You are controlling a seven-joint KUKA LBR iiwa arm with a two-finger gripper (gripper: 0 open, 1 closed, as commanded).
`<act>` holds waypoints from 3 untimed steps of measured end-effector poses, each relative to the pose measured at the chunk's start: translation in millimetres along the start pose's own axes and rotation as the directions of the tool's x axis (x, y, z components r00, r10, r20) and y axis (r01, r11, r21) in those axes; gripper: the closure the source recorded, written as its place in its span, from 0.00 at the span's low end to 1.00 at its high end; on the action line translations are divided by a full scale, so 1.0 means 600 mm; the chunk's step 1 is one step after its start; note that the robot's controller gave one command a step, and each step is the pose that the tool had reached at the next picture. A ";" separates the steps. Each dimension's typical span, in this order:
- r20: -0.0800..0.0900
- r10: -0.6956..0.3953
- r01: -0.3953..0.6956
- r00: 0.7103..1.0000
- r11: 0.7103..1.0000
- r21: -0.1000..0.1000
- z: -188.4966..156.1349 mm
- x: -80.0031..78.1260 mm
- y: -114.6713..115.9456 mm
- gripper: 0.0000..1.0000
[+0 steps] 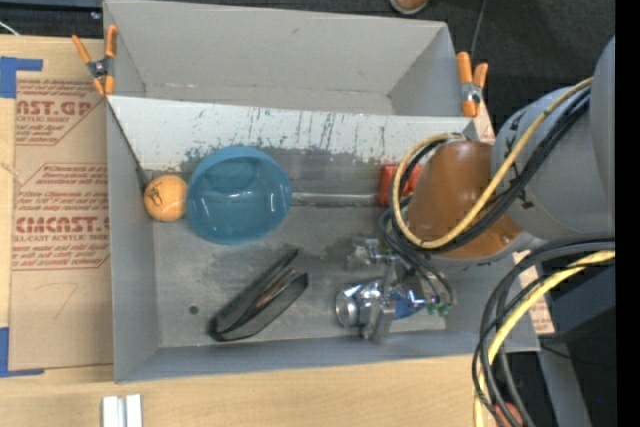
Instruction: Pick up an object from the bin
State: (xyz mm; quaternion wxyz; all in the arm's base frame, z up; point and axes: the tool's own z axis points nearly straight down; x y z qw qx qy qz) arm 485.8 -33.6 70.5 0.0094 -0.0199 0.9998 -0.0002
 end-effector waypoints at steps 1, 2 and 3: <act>-0.010 0.060 -0.060 0.998 0.998 -0.001 0.001 0.013 -0.041 1.00; -0.010 0.060 -0.060 0.998 0.998 -0.001 0.001 0.013 -0.041 1.00; -0.010 0.060 -0.060 0.998 0.998 -0.001 -0.100 0.010 -0.040 1.00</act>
Offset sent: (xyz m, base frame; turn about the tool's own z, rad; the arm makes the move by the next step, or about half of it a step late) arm 0.0000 0.0000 0.0000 0.0000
